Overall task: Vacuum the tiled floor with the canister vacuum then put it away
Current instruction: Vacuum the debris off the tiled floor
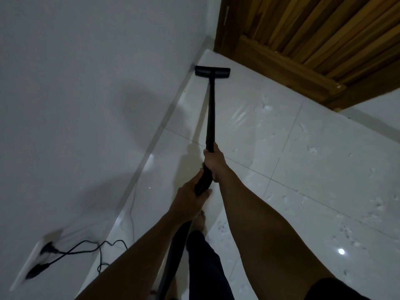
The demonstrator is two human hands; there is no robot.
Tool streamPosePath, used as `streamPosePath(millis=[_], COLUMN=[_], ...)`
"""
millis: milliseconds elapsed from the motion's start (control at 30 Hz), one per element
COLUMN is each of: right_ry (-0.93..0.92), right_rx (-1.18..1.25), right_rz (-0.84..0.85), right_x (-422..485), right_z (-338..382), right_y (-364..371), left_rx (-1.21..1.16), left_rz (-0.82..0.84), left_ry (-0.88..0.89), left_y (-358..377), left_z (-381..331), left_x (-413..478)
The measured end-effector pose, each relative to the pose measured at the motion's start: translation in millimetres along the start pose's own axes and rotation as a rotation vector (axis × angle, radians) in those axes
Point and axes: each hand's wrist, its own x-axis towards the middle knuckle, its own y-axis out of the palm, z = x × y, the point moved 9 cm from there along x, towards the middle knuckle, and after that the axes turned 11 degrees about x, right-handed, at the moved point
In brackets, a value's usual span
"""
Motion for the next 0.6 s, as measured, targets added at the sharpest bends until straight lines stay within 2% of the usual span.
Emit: streamPosePath(millis=[233,600], right_ry=[-0.036,-0.069], right_rx=[0.060,0.099], right_rz=[-0.040,-0.106], right_x=[-10,-109], right_z=[-14,-114], right_y=[20,10], left_rx=[0.062,0.129], left_rz=[-0.028,0.006], left_ry=[-0.048,-0.054], left_y=[-19,10], left_z=[15,54], left_x=[-17,-146])
